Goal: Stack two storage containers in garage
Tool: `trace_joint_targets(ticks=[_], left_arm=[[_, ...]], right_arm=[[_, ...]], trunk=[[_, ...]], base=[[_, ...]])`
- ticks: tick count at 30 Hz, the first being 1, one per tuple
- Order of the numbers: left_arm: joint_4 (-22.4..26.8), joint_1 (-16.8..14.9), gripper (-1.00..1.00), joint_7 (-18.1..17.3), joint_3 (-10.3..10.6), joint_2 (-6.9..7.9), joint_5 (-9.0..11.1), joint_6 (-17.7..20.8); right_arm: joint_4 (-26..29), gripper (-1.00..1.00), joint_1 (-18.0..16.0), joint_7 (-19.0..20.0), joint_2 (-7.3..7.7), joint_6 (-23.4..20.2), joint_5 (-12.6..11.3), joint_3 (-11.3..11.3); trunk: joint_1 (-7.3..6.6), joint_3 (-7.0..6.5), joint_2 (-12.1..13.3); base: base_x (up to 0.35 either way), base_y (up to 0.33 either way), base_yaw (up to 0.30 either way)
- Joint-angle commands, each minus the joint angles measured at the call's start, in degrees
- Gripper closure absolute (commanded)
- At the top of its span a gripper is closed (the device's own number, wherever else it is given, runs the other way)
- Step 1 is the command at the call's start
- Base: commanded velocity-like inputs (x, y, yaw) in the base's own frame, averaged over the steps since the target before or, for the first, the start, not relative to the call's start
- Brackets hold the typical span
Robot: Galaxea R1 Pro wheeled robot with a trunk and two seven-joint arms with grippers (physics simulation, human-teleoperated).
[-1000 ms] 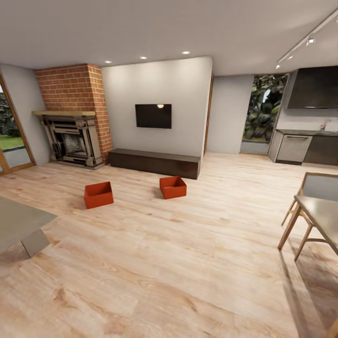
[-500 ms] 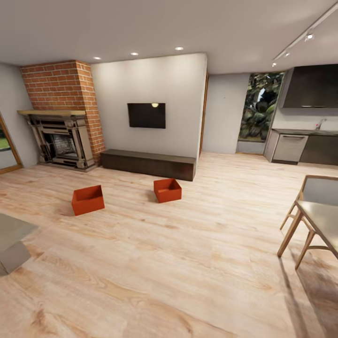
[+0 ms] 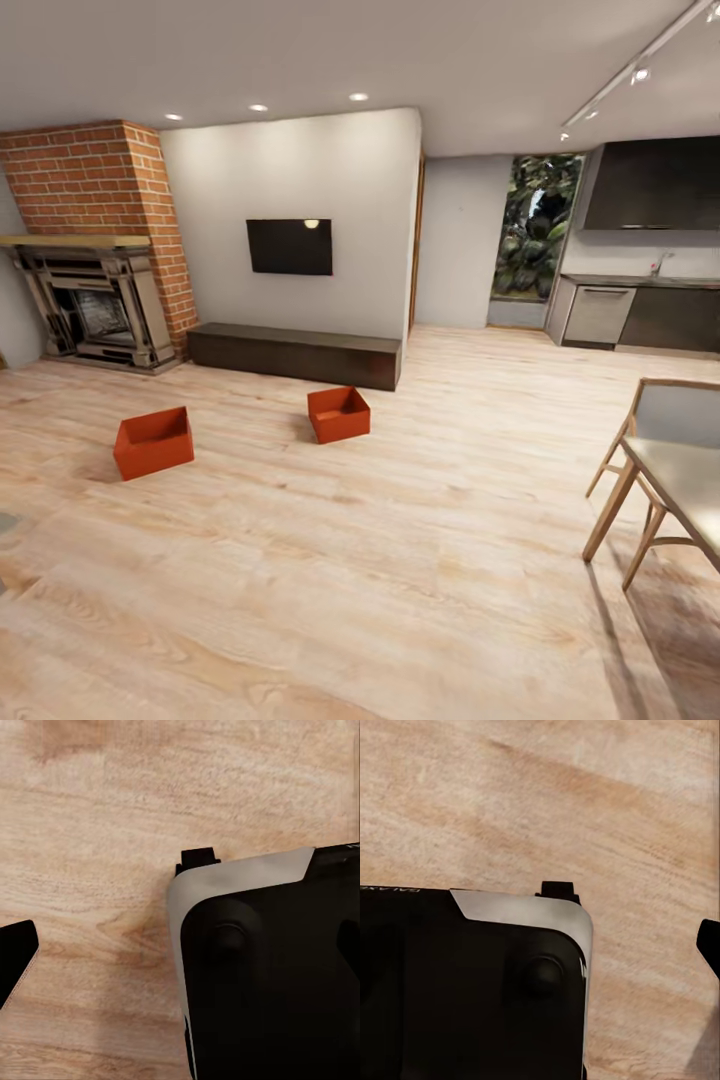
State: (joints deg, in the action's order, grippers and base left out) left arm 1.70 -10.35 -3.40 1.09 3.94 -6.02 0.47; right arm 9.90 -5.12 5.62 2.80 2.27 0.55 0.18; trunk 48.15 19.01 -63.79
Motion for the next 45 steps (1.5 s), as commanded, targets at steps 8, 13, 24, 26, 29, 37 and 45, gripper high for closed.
trace_joint_targets(ticks=[8,13,24,26,29,37,45], left_arm=[[0.1,0.0,-1.00,-0.1,0.1,0.02,-0.6,0.1],[0.1,0.0,-1.00,-0.1,0.1,0.02,-0.6,0.1],[0.1,0.0,-1.00,-0.1,0.1,0.02,-0.6,0.1],[0.1,0.0,-1.00,-0.1,0.1,0.02,-0.6,0.1],[0.1,0.0,-1.00,-0.1,0.1,0.02,-0.6,0.1],[0.1,0.0,-1.00,-0.1,0.1,0.02,-0.6,0.1],[0.1,0.0,-1.00,-0.1,0.1,0.02,-0.6,0.1]], right_arm=[[-0.1,-1.00,-0.1,0.2,0.02,0.2,0.1,0.0],[-0.1,-1.00,-0.1,0.1,0.02,0.2,0.1,0.0],[-0.1,-1.00,0.0,0.1,0.02,0.2,0.1,0.0],[-0.1,-1.00,0.0,0.1,0.02,0.2,0.1,0.0],[-0.1,-1.00,0.0,0.1,0.02,0.2,0.1,0.0],[-0.1,-1.00,0.0,0.1,0.02,0.2,0.1,0.0],[-0.1,-1.00,0.0,0.1,0.02,0.2,0.1,0.0]], trunk=[[0.04,0.06,0.0],[0.04,0.06,0.0],[0.04,0.06,0.0],[0.04,0.06,0.0],[0.04,0.06,0.0],[0.04,0.06,0.0],[0.04,0.06,0.0]], base=[[0.346,-0.083,-0.012],[0.346,-0.083,-0.001],[0.346,-0.083,0.000],[0.346,-0.084,0.000],[0.346,-0.084,0.000],[0.346,-0.084,0.000],[0.346,-0.086,0.093]])
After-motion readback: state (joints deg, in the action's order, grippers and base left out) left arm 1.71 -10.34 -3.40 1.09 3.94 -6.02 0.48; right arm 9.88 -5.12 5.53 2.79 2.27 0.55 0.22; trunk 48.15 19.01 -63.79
